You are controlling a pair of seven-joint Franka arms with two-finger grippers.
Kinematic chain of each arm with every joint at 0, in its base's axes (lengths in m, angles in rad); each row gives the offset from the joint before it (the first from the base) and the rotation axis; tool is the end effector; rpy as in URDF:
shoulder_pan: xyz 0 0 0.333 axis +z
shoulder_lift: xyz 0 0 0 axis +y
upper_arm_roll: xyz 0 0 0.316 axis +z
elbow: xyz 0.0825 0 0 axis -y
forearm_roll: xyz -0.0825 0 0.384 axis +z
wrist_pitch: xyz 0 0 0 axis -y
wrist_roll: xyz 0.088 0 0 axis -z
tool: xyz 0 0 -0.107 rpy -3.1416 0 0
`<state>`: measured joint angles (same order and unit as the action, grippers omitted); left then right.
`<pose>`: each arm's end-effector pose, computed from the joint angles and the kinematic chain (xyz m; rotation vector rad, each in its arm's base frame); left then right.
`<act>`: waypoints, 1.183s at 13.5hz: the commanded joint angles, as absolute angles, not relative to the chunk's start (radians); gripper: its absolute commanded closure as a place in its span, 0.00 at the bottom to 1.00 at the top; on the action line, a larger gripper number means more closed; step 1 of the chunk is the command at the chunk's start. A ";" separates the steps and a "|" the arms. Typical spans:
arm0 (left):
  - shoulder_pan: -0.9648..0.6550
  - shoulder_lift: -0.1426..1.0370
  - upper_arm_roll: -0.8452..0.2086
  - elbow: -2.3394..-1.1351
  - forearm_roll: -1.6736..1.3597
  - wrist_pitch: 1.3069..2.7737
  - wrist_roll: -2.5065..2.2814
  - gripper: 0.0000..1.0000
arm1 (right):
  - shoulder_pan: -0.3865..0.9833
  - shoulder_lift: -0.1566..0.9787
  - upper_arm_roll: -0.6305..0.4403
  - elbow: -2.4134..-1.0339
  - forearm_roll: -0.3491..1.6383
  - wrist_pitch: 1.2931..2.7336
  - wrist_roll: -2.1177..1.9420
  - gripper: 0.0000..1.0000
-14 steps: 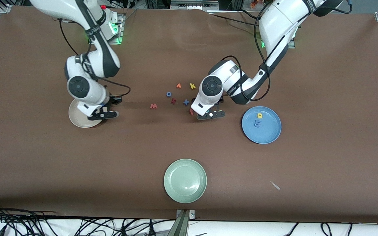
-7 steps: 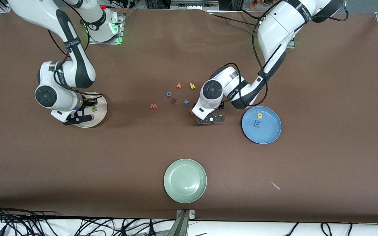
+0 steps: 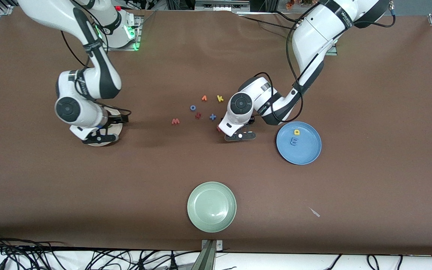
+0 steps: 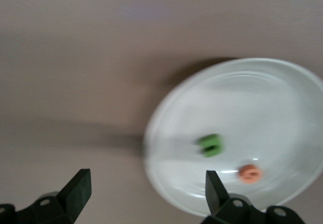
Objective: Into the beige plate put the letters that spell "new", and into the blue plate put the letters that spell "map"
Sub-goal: 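Release the orange e onto the white plate, then grasp the pink w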
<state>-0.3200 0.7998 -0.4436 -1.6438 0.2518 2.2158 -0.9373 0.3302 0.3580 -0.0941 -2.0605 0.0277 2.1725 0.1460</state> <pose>0.5077 -0.4334 0.1688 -3.1061 -0.1600 0.2989 0.5474 0.1332 0.2424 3.0592 0.1125 -0.3650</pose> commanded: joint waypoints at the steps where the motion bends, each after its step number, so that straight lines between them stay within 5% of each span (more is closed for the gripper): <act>1: -0.324 0.805 -0.440 -1.647 0.282 2.209 -0.948 0.57 | 0.328 0.356 -0.016 -2.043 0.040 2.167 0.309 0.00; 4: -0.318 0.804 -0.440 -1.648 0.282 2.207 -0.945 0.74 | 0.340 0.391 0.067 -1.997 0.040 2.192 0.463 0.00; 16: -0.097 0.628 -0.446 -1.626 0.281 1.932 -0.585 0.74 | 0.509 0.569 0.083 -1.924 0.040 2.408 0.537 0.00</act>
<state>-0.1642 0.6770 -0.4378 -1.6045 0.2570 1.9882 -0.7089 0.4998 0.5577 0.0869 -1.9360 0.0280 2.4080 0.5347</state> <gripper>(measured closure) 0.700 0.000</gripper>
